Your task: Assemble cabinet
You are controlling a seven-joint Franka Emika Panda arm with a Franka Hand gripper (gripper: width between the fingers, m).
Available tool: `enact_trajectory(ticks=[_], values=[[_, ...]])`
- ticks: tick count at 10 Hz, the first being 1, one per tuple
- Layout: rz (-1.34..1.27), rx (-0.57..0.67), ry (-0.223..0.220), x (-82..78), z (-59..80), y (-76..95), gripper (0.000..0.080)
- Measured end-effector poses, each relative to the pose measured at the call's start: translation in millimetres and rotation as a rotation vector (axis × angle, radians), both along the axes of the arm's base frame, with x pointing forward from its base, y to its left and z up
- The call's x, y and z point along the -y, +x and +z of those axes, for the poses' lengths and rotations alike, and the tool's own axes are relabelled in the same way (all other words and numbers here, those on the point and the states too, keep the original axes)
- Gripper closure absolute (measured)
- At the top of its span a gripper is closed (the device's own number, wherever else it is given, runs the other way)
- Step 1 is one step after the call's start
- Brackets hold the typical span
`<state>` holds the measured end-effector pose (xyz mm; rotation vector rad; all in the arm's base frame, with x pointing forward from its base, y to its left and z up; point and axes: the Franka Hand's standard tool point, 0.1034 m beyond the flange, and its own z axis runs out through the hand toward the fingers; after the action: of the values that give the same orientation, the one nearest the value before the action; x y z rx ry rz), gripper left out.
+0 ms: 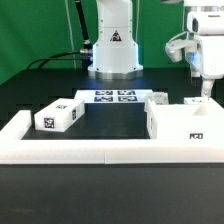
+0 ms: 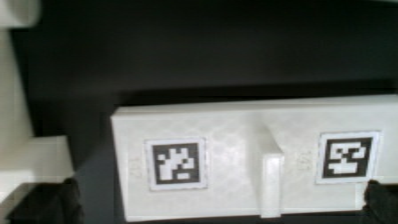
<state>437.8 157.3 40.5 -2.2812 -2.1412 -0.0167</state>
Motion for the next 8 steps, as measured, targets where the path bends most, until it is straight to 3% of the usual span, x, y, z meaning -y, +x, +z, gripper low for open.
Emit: enact_trajectory(ticks=[2, 7, 8], values=[[-0.001, -0.011, 0.003, -0.5, -7.8, -4.0, 0.0002], [-0.012, -0.012, 0.003, 5.4, -8.4, -2.3, 0.0002], [-0.012, -0.013, 0.002, 5.7, -8.9, -2.5, 0.012]])
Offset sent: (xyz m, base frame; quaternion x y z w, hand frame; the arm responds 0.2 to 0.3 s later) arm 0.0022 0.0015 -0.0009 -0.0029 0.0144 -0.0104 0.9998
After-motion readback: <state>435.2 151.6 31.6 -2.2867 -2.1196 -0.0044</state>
